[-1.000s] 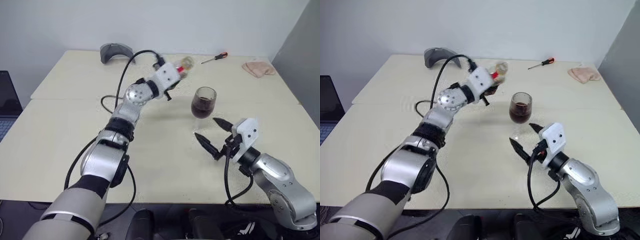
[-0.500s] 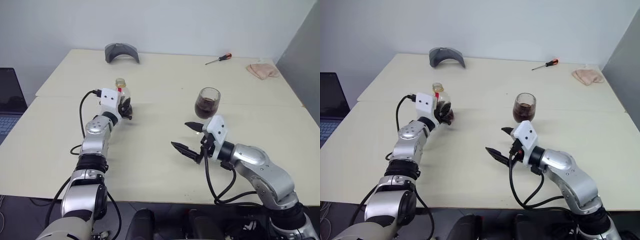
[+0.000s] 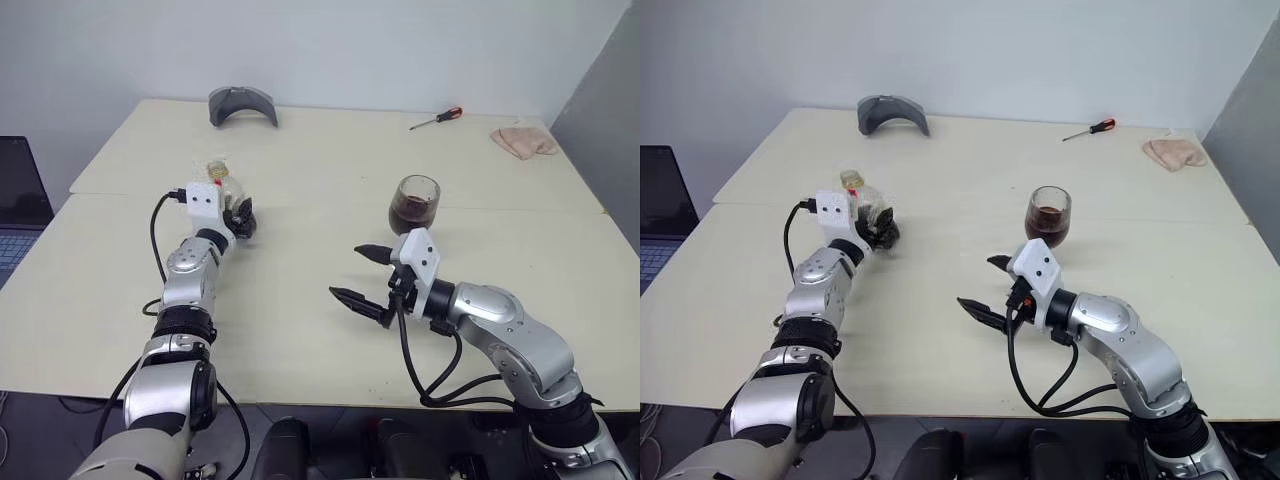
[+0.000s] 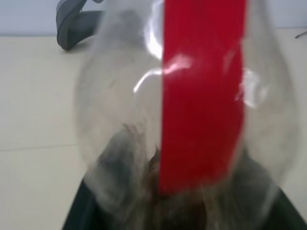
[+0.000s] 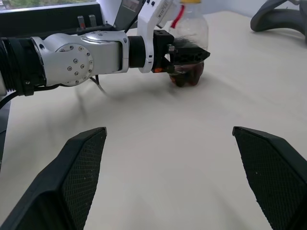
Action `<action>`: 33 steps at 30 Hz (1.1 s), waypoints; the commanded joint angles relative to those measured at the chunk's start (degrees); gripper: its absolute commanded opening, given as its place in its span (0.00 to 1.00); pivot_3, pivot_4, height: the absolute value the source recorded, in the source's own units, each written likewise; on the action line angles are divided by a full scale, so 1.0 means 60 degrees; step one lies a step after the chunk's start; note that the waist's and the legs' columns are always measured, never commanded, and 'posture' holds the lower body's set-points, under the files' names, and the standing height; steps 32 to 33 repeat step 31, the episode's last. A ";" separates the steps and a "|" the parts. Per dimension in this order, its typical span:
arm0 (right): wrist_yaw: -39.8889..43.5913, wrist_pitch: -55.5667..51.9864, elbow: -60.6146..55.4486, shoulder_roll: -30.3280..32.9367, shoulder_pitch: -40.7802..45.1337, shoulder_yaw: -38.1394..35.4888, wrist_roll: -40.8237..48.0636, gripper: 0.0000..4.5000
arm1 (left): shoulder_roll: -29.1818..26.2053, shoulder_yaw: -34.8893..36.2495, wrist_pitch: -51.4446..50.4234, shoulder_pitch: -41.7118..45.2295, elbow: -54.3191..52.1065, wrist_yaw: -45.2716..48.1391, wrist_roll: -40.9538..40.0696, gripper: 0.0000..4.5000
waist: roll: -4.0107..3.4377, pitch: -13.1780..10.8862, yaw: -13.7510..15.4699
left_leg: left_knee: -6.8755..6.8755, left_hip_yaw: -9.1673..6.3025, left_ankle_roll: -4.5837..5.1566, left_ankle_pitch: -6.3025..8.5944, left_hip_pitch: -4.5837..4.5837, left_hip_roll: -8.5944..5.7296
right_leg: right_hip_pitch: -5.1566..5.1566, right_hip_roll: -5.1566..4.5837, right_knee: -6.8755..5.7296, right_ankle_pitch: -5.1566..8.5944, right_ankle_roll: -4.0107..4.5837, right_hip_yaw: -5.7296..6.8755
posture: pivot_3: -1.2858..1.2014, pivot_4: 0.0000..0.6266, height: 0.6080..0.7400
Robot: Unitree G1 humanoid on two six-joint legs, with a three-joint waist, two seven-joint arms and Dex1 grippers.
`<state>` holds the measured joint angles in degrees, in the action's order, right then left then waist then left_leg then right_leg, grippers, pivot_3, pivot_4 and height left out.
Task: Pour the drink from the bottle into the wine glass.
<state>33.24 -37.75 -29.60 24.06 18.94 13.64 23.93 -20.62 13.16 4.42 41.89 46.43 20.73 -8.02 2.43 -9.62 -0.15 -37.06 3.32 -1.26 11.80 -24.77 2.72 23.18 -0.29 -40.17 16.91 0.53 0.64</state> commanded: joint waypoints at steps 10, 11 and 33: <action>-0.0527 0.0551 -0.0685 0.0627 -0.2366 -0.1598 -0.0218 1.00 | 0.0283 0.0450 -0.3080 -0.4709 -0.8520 -0.1136 -0.0835 0.99 | 0.0001 0.0006 -0.0022 | 0.0009 -0.0003 -0.0001 0.0001 0.0003 0.0004 | -0.0009 -0.0011 0.0007 0.0000 0.0001 -0.0007 | 0.52 0.24 1.00; -0.0874 0.0956 -0.0413 0.0401 -0.2703 -0.1797 -0.0478 1.00 | 0.0387 0.0532 -0.3402 -0.5124 -0.9085 -0.1348 -0.0899 0.99 | 0.0002 0.0007 -0.0021 | 0.0009 -0.0005 0.0000 0.0002 0.0005 0.0004 | -0.0010 -0.0012 0.0005 0.0000 0.0001 -0.0005 | 0.52 0.24 1.00; -0.3579 0.5585 0.4372 -0.1478 -0.1579 -0.4067 -0.2232 1.00 | 0.0745 0.1007 -0.2863 -0.6615 -0.9838 -0.2139 -0.0812 0.99 | 0.0003 0.0021 -0.0014 | 0.0019 0.0004 0.0003 0.0004 0.0016 0.0001 | -0.0013 0.0001 0.0005 0.0000 -0.0001 -0.0013 | 0.52 0.24 1.00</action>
